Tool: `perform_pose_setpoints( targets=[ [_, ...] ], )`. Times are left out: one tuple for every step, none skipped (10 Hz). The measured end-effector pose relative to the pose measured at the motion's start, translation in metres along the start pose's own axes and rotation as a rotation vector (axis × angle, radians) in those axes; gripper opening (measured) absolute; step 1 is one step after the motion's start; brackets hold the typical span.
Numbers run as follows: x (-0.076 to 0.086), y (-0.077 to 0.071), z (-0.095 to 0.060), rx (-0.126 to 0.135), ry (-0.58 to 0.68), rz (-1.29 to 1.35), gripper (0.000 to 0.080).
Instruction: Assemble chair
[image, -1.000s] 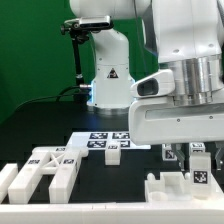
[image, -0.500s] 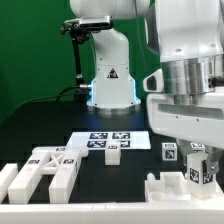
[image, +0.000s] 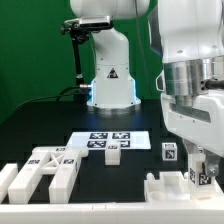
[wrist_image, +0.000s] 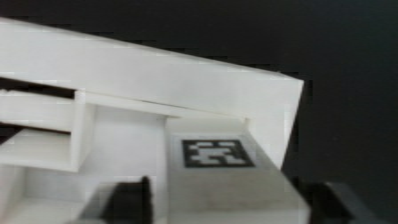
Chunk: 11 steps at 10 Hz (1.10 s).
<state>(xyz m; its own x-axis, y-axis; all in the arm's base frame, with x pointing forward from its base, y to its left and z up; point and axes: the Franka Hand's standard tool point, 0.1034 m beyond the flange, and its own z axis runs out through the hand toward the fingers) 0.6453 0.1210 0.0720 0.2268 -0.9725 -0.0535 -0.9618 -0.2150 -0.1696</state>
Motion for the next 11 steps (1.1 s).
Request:
perform_pose_setpoints(
  targets=[
    [0.0027, -0.0009, -0.0004, 0.003, 0.007, -0.235, 0.0497],
    [0.0039, -0.0031, -0.0009, 0.021, 0.014, -0.439, 0.0616],
    [-0.0008, -0.0006, -0.0003, 0.019, 0.012, -0.611, 0.0639],
    [-0.0049, 0.0030, -0.0010, 0.031, 0.022, -0.646, 0.0639],
    [-0.0039, 0.0040, -0.0004, 0.027, 0.022, -0.714, 0.0648],
    [-0.0026, 0.0039, -0.0004, 0.026, 0.023, -0.780, 0.0648],
    [-0.0022, 0.0037, -0.0004, 0.019, 0.032, -0.896, 0.0649],
    [-0.0019, 0.0027, 0.0003, -0.008, 0.060, -1.192, 0.0649],
    [-0.0025, 0.0037, 0.0023, -0.017, 0.061, -1.253, 0.0649],
    [-0.0021, 0.0038, 0.0023, -0.014, 0.060, -1.218, 0.0608],
    [-0.0020, 0.0039, 0.0024, -0.014, 0.060, -1.218, 0.0608]
  ],
)
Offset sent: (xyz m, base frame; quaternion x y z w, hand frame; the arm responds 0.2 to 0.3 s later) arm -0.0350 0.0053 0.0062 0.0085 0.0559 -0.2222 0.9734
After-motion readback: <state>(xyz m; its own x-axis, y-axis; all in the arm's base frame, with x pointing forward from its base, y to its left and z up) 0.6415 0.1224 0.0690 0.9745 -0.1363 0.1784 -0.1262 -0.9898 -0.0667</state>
